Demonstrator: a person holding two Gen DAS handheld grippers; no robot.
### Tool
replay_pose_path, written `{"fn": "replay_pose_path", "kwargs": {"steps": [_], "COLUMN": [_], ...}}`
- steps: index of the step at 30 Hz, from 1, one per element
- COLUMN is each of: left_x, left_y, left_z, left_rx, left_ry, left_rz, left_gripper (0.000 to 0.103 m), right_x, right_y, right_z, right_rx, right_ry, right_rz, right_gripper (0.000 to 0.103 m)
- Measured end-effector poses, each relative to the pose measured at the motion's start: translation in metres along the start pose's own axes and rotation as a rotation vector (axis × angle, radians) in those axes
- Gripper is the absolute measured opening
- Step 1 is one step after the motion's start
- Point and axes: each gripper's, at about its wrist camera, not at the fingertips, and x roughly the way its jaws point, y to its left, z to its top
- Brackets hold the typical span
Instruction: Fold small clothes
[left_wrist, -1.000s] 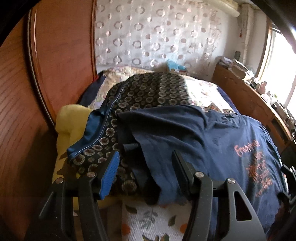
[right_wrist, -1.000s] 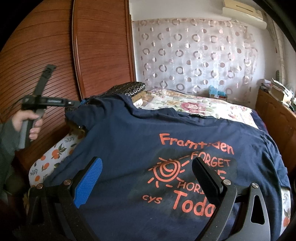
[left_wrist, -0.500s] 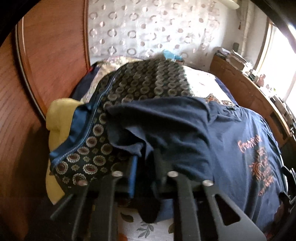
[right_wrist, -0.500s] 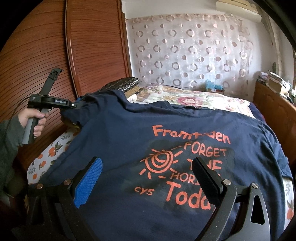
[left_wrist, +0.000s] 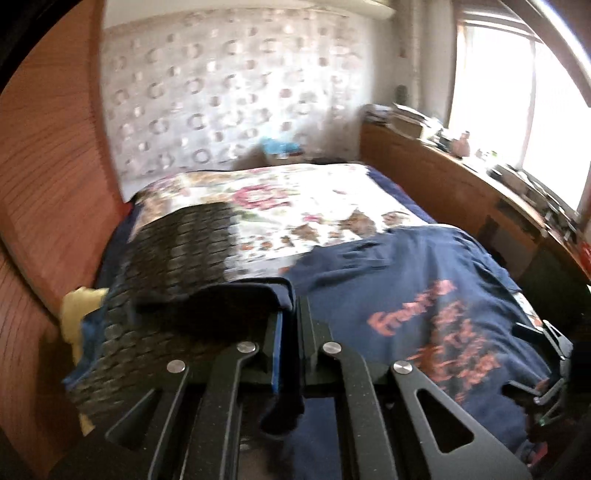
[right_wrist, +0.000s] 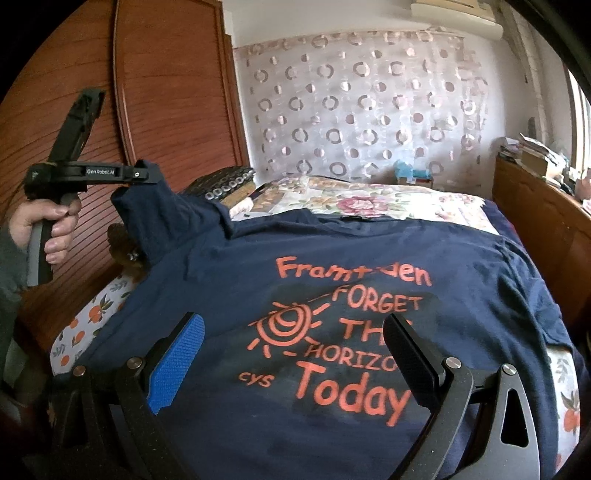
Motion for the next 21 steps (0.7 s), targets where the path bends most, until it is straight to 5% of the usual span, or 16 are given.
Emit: {"fn": "replay_pose_path", "kwargs": {"steps": [9, 11, 21], "left_x": [0.012, 0.005, -0.032], "left_y": [-0.058, -0.057, -0.036], "left_z": [-0.007, -0.011, -0.043], "left_rx": [0.067, 0.068, 0.031], "left_ry": [0.045, 0.033, -0.019], "left_rz": [-0.091, -0.088, -0.038], "left_gripper": [0.013, 0.040, 0.076], "right_x": [-0.007, -0.008, 0.007], "right_y": [-0.017, -0.017, -0.002], "right_z": [-0.008, -0.006, 0.008], "right_rx": [0.032, 0.038, -0.007], "right_ry": [0.008, 0.009, 0.030], "right_rz": [-0.043, -0.046, 0.000], "right_gripper": [0.098, 0.098, 0.098]}}
